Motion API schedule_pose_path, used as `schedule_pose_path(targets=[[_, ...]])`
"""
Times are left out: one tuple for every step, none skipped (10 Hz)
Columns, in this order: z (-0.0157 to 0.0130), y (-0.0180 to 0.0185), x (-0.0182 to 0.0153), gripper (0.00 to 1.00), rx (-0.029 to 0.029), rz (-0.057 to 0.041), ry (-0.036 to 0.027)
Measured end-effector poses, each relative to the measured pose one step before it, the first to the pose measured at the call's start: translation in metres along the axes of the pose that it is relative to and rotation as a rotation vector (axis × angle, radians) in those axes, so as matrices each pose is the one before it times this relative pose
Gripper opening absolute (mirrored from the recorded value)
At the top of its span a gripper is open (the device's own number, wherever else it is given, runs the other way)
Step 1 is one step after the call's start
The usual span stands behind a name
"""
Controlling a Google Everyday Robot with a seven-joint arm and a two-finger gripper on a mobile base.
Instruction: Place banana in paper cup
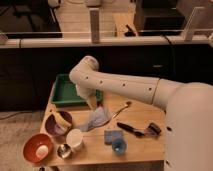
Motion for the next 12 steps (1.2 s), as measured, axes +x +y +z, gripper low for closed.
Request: schedule_pose_path(targets=[[0.00256,-0.00262,0.00000,0.80,-0.00131,-0.00616,-0.00404],[0.00270,-0.00234,-0.00075,0.80,-0.00189,-0.00673,-0.00427],[0.00333,-0.00227,-0.00073,0.80,-0.00207,-0.00581,-0.00497],[0.00381,-0.00119,0.00016,0.80,-0.00258,-0.00322,-0.00497],[0.00353,-0.00166,0.00127,0.80,-0.00130,-0.00209,-0.00394],[0.00350,-0.00142,0.00077,0.80,-0.00199,-0.00297,-0.00353],[0.00498,-0.00189,0.00086,0.80,-0.00327,-0.00246,-0.00510],[0.00327,-0.00212,0.00009,0.80,-0.00088,-0.00415,-0.00234],[0.00295,-0.00213,-0.00058,0.80,-0.00137,-0.00250,-0.00455],[0.00567,-0.00385,-0.00041,0.80,-0.00412,-0.00579,-0.00824],[0.00243,-0.00237,-0.00101,0.80,-0.00042,-0.00468,-0.00484],[0.00172,-0.00192,-0.00027,0.80,-0.00067,-0.00305,-0.00341]])
